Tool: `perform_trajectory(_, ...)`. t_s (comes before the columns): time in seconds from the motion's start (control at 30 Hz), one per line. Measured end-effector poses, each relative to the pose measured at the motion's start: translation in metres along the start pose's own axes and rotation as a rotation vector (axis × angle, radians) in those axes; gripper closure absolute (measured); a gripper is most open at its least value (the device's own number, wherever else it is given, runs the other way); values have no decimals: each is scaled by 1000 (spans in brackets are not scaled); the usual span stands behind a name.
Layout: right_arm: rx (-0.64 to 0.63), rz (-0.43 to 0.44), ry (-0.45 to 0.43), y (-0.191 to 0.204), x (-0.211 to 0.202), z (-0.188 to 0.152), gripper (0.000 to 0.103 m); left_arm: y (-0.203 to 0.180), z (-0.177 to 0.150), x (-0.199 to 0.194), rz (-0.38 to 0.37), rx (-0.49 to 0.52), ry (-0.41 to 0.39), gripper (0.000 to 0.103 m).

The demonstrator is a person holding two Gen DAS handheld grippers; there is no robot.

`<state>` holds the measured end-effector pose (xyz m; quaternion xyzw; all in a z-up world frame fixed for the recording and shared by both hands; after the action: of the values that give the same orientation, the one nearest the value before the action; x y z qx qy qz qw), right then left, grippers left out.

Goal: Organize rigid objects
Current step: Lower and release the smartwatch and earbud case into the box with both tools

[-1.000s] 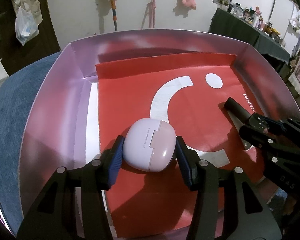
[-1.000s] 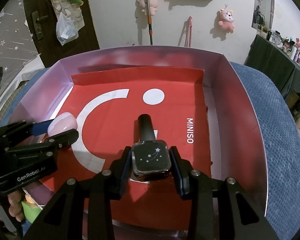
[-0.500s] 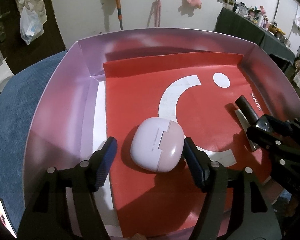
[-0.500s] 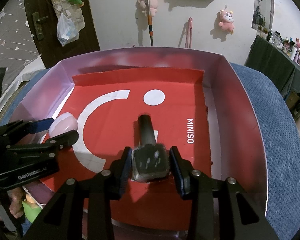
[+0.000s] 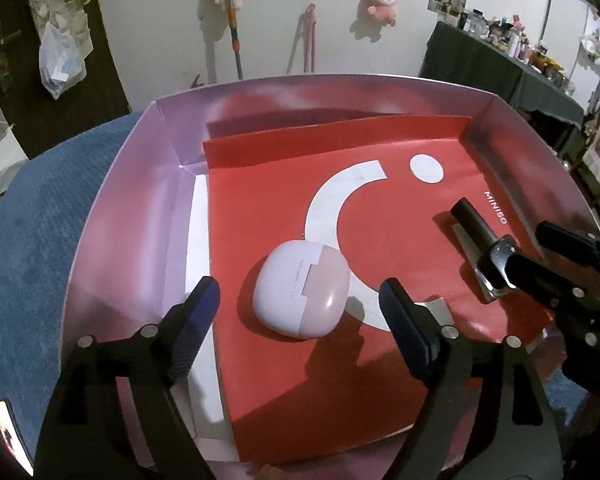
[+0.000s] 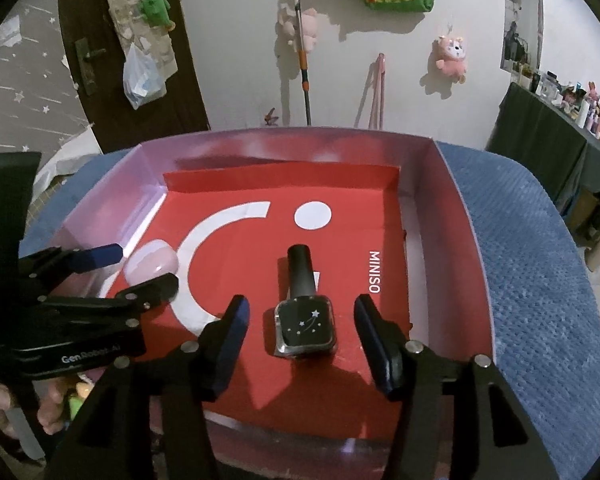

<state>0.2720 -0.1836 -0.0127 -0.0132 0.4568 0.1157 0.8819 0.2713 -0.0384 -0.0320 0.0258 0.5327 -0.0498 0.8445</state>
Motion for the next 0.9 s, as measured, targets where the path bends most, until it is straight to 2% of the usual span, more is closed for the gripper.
perform_trajectory(0.1,4,14,-19,1,-10,0,42,-2,-1,-5,1,5,-9,16)
perform_trajectory(0.13,4,20,-25,2,-13,0,39,-2,-1,-6,0,4,-14,13)
perform_trajectory(0.17,5,21,-32,3,-16,-1,31,-2,-1,-9,-3,3,-20,11)
perform_trajectory(0.23,12,19,-57,2,-25,-1,26,-3,-2,-14,-15,0,-30,10)
perform_trajectory(0.4,21,37,-90,1,-40,-3,23,-4,-2,-25,-16,-3,-56,0)
perform_trajectory(0.67,24,84,-136,8,-61,-9,6,1,-9,-41,-41,-30,-86,0)
perform_trajectory(0.9,24,111,-168,12,-76,-17,0,0,-19,-56,-53,-39,-115,0)
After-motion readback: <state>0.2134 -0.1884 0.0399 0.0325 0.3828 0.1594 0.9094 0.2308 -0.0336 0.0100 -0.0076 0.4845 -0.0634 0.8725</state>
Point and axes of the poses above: each gripper's, at about its wrist camera, not at the fingertips, and x roughly the way its jaws point, y to its left, z to its top, the point moved 8 cm from there along x, roughly the way its jaws point, and after that the axes turned 10 degrees about y, right-handed, at the moved point
